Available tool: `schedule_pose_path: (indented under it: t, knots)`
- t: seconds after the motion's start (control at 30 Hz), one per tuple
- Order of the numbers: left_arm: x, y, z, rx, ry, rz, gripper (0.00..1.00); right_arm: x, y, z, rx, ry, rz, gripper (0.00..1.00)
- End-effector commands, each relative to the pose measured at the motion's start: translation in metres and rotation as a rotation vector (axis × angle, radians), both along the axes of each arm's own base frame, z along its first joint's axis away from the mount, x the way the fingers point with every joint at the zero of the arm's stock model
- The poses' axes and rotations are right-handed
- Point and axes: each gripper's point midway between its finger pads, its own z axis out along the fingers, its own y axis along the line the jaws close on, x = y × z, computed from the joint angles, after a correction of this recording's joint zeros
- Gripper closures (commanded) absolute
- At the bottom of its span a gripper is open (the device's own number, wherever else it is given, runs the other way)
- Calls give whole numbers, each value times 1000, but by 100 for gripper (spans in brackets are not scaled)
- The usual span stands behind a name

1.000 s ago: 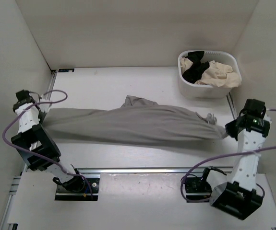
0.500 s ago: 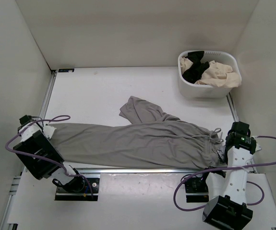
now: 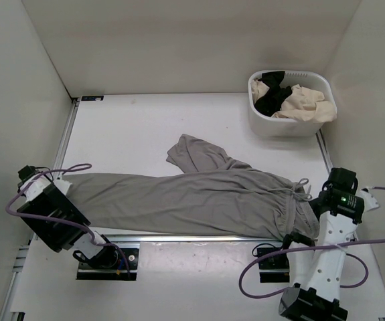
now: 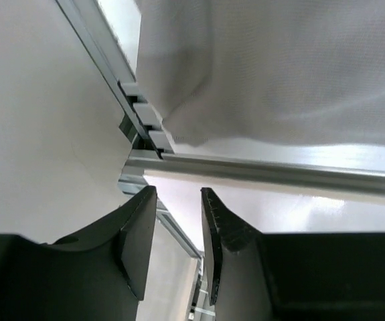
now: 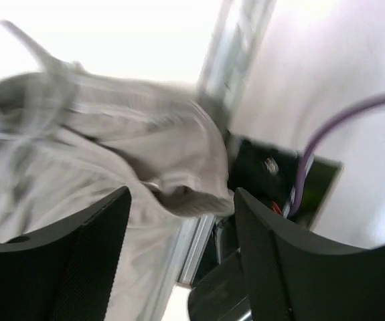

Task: Fold and stack the trousers
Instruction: Flatten the trousers out

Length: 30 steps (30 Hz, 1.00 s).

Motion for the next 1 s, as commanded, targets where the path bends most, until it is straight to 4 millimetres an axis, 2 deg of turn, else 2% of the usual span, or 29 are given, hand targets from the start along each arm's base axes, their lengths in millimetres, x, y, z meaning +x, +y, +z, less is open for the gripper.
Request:
schedule_pose_path:
  t: [0.0, 0.07, 0.13, 0.2, 0.33, 0.43, 0.5, 0.57, 0.6, 0.63, 0.67, 0.73, 0.77, 0.8, 0.83, 0.87, 0.9, 0.97]
  knots:
    - [4, 6, 25, 22, -62, 6, 55, 27, -15, 44, -134, -106, 168, 35]
    - [4, 5, 31, -2, -82, 31, 53, 53, -3, 48, -95, -160, 302, 39]
    - [13, 1, 28, -31, -136, 68, 52, 63, 3, 45, -60, -140, 373, 40]
    - [20, -3, 19, -80, -159, 96, 52, 67, 4, 31, -28, -105, 379, 42]
    - [34, -15, -2, -192, -202, 183, 52, 70, 22, -16, 149, 25, 416, 34]
    - [45, -15, -7, -221, -212, 189, 53, 80, 27, -24, 174, 10, 439, 34]
    - [61, -17, 5, -210, -244, 140, 53, 89, 22, -17, 130, -49, 441, 35]
    - [82, -26, 20, -221, -303, 81, 53, 102, 14, 3, 74, -100, 446, 35]
    - [107, -31, 42, -208, -354, 9, 53, 109, 12, 7, 69, -110, 447, 35]
    - [122, -38, 52, -218, -381, -36, 53, 113, 12, 10, 71, -110, 463, 35]
    - [160, -56, 78, -240, -464, -122, 53, 121, 9, 13, 69, -105, 471, 35]
    - [197, -84, 92, -298, -506, -192, 49, 129, 6, 13, 74, -95, 470, 35]
    - [215, -106, 98, -349, -527, -209, 46, 135, 2, 9, 75, -78, 465, 35]
    - [250, -139, 121, -368, -576, -318, 45, 139, 2, 6, 81, -77, 456, 35]
    - [268, -159, 112, -417, -551, -346, 42, 148, -1, 8, 72, -93, 457, 35]
    - [285, -185, 117, -478, -570, -366, 41, 154, -3, 4, 83, -82, 448, 35]
    - [316, -226, 120, -532, -576, -453, 39, 159, -4, 3, 85, -78, 447, 35]
    - [340, -279, 120, -635, -578, -511, 33, 167, -7, -4, 101, -52, 446, 34]
